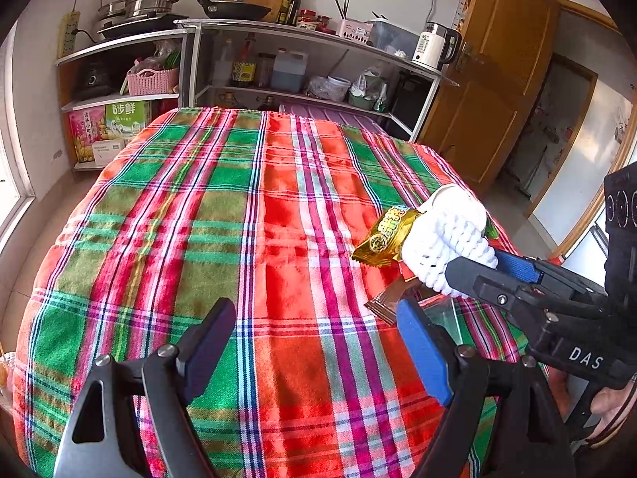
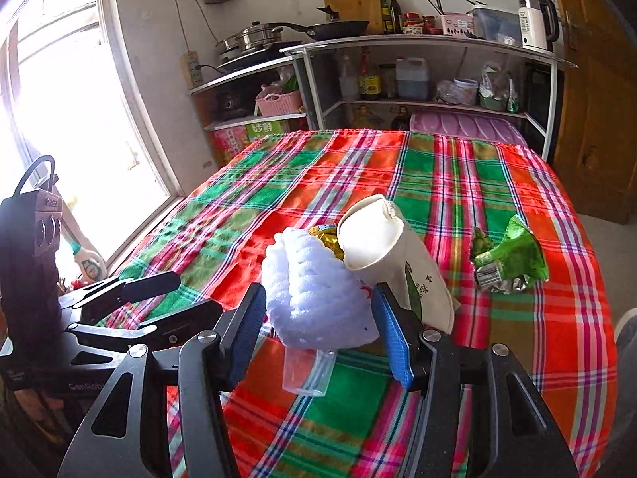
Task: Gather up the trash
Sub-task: 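Grasp the second white foam net with the right tool and lift it, then grasp the clear plastic cup with the left tool while the right tool holds the foam net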
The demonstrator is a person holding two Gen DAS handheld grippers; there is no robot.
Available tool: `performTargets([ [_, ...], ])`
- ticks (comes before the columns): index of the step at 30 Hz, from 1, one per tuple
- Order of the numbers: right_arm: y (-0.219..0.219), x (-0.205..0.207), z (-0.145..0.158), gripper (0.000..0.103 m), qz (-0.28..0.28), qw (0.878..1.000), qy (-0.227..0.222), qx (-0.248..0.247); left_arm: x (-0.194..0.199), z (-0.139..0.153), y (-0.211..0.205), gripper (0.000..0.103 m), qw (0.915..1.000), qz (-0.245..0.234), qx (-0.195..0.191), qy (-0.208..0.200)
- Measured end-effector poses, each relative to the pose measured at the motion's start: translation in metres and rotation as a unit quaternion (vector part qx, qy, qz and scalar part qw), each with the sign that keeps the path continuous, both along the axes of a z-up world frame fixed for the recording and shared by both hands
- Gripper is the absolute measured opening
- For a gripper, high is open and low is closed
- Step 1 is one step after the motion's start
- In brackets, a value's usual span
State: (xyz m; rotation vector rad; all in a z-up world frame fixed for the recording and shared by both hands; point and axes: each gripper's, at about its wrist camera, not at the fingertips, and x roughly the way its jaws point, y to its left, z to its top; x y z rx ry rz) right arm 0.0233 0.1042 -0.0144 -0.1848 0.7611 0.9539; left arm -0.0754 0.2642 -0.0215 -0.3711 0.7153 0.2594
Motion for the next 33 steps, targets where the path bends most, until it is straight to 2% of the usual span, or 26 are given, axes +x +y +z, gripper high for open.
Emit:
performTargets([
  [5, 0.001, 0.004, -0.007, 0.056, -0.008, 1.0, 0.012, 0.004, -0.001, 0.0, 0.001, 0.085, 1.0, 0.002, -0.003, 0.001],
  [9, -0.005, 0.002, -0.006, 0.037, -0.016, 1.0, 0.002, 0.0, 0.001, 0.001, -0.003, 0.085, 1.0, -0.003, -0.002, 0.001],
  [15, -0.021, 0.006, -0.002, 0.025, -0.034, 0.999, 0.015, 0.019, 0.006, 0.0, -0.013, 0.085, 0.9999, -0.013, -0.003, 0.006],
  [25, -0.06, 0.008, 0.013, 0.022, -0.077, 0.995, 0.003, 0.056, 0.023, -0.003, -0.039, 0.085, 0.9981, -0.059, -0.013, 0.009],
  [33, -0.086, 0.005, 0.017, 0.022, -0.107, 0.992, -0.01, 0.06, 0.042, -0.006, -0.063, 0.085, 0.9964, -0.081, -0.016, 0.019],
])
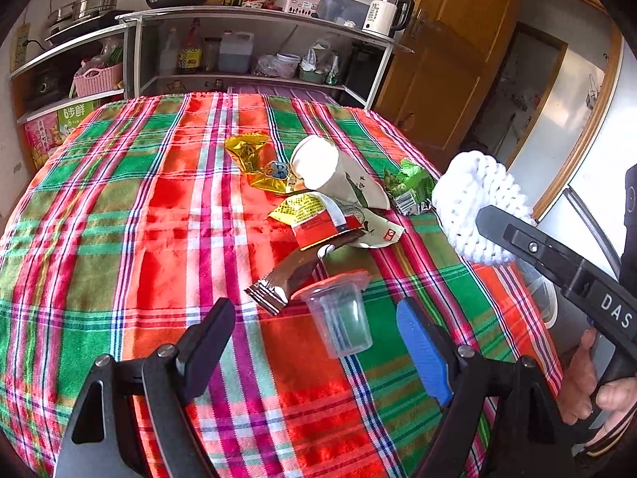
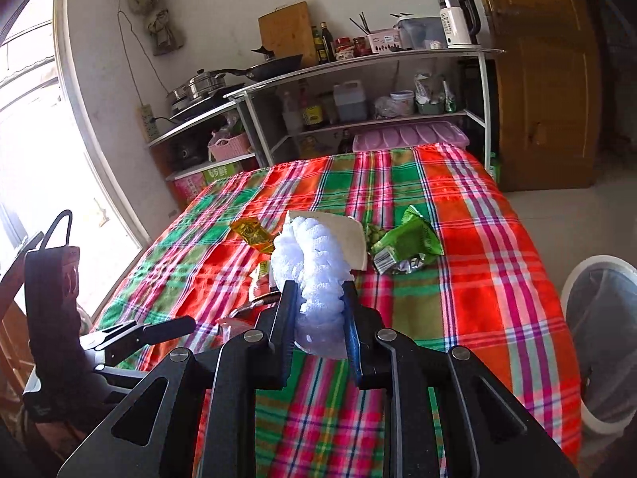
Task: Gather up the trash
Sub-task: 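Grasp the clear plastic cup with the left tool while the right tool holds the foam net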
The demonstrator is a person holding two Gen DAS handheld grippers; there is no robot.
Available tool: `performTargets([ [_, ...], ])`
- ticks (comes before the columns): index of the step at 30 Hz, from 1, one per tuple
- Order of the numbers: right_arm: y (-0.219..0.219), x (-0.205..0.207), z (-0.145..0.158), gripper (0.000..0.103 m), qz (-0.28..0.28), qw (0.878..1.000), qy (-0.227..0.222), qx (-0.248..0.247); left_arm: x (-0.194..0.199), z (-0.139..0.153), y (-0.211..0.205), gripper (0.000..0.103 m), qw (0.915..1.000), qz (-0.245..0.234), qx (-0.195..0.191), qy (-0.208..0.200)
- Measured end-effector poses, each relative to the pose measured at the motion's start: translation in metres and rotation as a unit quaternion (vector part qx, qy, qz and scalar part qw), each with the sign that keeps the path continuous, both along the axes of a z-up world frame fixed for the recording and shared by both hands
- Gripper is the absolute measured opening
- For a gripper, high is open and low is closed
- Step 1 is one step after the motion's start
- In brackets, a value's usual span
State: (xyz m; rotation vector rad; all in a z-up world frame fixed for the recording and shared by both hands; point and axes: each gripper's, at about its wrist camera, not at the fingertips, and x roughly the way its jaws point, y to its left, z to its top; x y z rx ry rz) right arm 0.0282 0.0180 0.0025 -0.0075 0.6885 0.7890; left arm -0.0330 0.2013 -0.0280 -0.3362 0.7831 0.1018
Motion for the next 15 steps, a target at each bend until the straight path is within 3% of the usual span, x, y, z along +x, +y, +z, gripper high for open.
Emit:
performTargets([
  [7, -0.018, 0.0, 0.0, 0.022, -0.017, 1.0, -0.003, 0.004, 0.013, -0.005, -0.009, 0.084, 0.9999, 0.001, 0.008, 0.008],
  [15, -0.024, 0.002, -0.002, 0.022, -0.023, 1.0, -0.001, 0.003, 0.019, -0.009, -0.013, 0.065, 0.9994, 0.009, 0.025, 0.024],
])
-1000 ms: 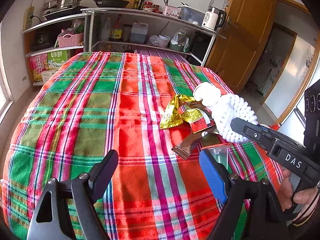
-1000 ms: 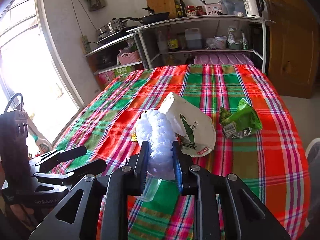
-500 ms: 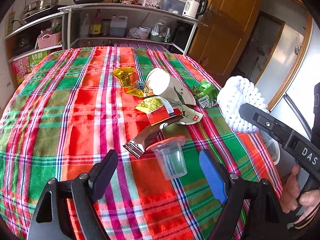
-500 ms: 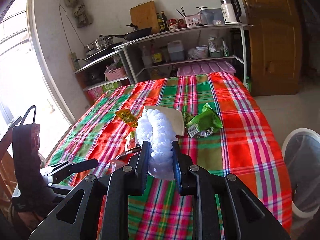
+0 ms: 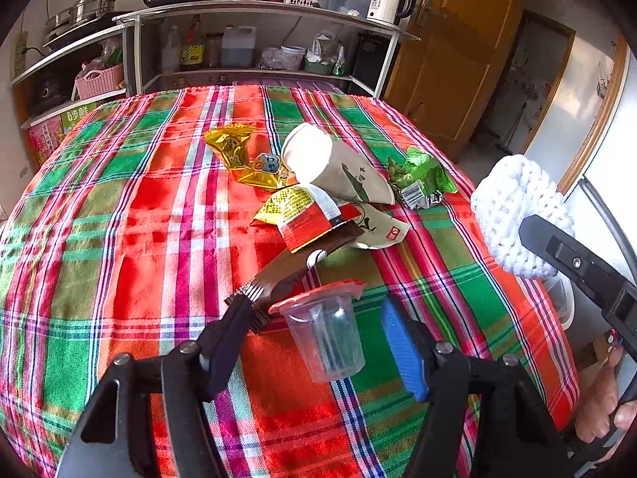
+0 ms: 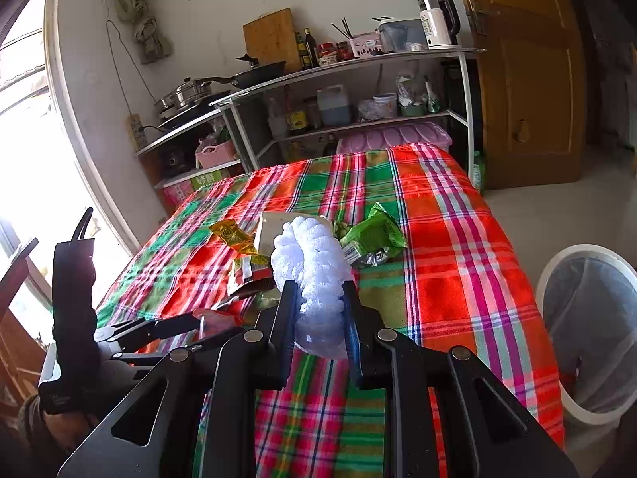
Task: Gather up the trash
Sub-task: 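Grasp the clear plastic cup with the left tool while the right tool holds the foam net, then carry the foam net and cup to the white bin and release them inside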
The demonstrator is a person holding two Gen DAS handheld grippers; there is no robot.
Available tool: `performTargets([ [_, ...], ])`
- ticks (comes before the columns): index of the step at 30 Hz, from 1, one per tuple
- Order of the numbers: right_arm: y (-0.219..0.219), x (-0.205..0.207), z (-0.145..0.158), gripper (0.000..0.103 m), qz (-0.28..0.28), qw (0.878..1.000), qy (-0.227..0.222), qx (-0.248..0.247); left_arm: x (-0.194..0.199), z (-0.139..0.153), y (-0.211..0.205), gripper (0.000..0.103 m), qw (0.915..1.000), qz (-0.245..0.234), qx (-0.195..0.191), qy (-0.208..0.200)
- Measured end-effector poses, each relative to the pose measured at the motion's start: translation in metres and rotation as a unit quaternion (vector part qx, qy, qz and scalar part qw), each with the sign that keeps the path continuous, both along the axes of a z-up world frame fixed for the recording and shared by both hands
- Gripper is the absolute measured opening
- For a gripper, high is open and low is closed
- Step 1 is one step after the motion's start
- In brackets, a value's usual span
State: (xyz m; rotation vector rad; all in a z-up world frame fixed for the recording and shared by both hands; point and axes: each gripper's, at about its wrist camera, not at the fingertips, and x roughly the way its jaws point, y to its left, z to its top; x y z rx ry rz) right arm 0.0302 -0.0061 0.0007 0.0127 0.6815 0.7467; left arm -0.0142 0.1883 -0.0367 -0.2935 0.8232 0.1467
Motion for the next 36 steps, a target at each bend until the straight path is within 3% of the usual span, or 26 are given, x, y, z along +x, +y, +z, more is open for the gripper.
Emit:
performTargets([
  [7, -0.002, -0.001, -0.003, 0.022, -0.001, 1.0, 0.004, 0.0, 0.001, -0.001, 0.0, 0.046, 1.0, 0.002, 0.006, 0.007],
  [36, -0.032, -0.017, 0.002, 0.022, -0.04, 0.999, -0.017, -0.009, -0.019, 0.04, -0.033, 0.046, 0.9983, -0.02, 0.041, -0.036],
])
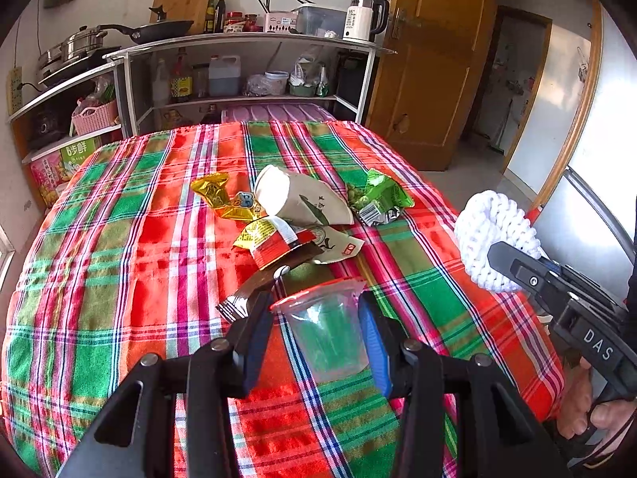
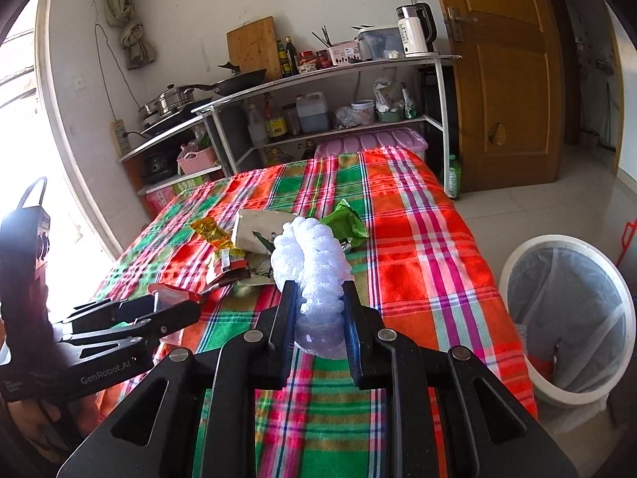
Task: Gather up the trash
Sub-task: 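Carry the foam net and cup to the white bin and release them inside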
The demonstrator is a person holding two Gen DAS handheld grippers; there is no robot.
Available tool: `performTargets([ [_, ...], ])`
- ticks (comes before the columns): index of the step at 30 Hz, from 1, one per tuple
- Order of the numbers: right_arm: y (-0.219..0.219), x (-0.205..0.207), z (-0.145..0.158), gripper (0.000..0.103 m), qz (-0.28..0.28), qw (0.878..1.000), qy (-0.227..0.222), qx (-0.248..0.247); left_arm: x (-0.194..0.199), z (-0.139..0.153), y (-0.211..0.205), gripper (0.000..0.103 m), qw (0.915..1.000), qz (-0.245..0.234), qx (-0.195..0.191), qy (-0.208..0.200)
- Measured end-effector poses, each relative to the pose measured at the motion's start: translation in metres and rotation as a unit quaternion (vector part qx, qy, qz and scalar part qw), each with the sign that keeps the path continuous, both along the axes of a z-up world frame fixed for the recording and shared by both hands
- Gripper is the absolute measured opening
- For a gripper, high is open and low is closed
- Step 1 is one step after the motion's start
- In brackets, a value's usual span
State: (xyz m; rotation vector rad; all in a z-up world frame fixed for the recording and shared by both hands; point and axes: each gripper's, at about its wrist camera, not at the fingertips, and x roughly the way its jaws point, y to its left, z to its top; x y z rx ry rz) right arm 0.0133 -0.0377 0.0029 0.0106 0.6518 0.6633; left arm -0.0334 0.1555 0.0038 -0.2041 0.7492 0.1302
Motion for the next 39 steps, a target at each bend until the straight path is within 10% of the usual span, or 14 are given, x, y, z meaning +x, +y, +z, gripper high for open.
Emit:
performTargets([
  [39, -0.202, 0.022, 0.014, 0.022, -0.245, 0.969, -0.018, -0.011, 0.102, 0.033, -0.19, 0.046, 0.979, -0.196, 0.045, -0.032],
])
